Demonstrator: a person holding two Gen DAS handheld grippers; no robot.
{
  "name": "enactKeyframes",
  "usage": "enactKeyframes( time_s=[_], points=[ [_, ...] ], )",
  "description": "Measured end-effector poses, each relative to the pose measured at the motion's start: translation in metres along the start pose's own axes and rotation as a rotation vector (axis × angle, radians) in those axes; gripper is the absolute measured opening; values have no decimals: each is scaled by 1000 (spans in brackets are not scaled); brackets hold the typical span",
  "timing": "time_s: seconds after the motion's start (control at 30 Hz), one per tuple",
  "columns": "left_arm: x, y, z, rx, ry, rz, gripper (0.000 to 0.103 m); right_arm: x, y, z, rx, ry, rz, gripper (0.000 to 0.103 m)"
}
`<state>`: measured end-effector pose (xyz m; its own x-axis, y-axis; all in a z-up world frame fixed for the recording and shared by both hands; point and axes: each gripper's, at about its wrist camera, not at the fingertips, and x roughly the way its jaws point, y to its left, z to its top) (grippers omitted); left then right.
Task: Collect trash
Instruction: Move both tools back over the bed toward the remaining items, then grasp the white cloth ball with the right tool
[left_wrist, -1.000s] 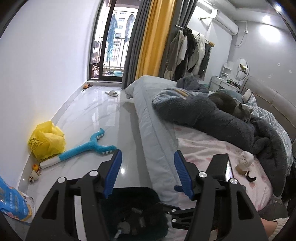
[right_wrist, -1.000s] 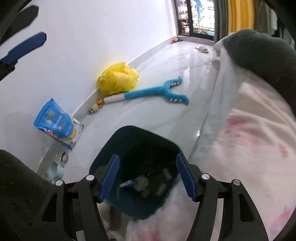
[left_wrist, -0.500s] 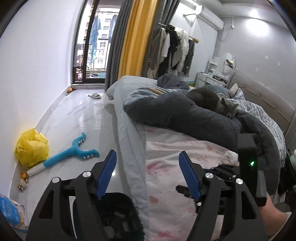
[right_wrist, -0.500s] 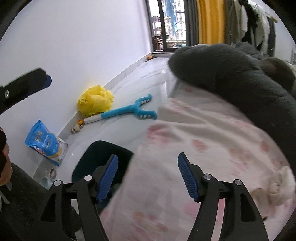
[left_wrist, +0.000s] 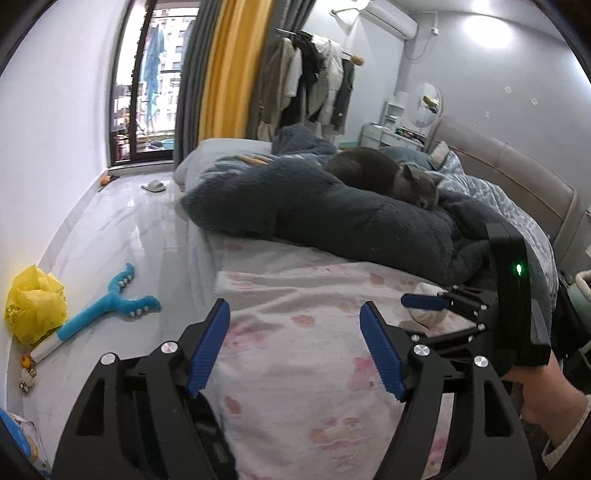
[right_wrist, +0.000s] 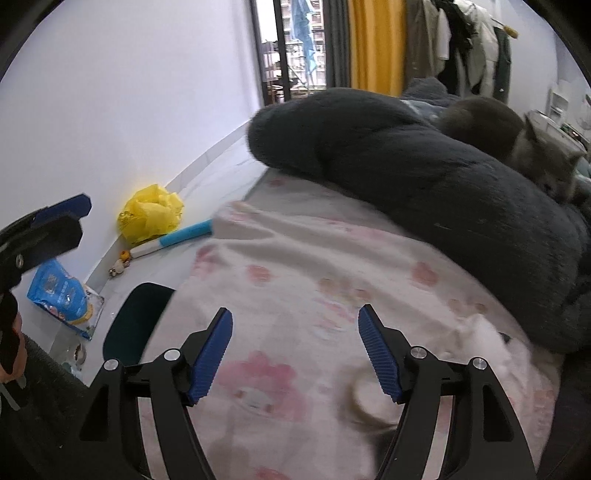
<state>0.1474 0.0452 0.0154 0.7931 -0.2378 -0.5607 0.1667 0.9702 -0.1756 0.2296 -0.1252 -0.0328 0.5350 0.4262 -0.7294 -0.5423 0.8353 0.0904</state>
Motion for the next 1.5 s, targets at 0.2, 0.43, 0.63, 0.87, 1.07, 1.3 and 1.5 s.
enactKeyframes(
  time_s=[0.2, 0.43, 0.63, 0.87, 1.07, 1.3, 1.5],
  points=[
    [21, -27, -5, 37, 30, -36, 75, -4, -31, -6, 30, 5, -27, 72],
    [41, -58, -15, 85, 76, -85, 76, -5, -65, -22, 64, 31, -71, 72],
    [55, -80, -24, 104, 120, -152, 76, -5, -80, -31, 82, 43, -86, 72],
    [71, -105, -33, 136, 166, -224, 76, -12, -102, -40, 114, 39, -105, 73],
    [82, -124, -42, 168, 205, -283, 76, -16, -125, -51, 165, 43, -127, 73],
    [90, -141, -51, 220, 237, -318, 75, -16, -151, -61, 221, 57, -163, 51],
    [98, -147, -57, 243, 278, -329, 66, -22, -165, -65, 270, 43, -173, 32]
  ],
)
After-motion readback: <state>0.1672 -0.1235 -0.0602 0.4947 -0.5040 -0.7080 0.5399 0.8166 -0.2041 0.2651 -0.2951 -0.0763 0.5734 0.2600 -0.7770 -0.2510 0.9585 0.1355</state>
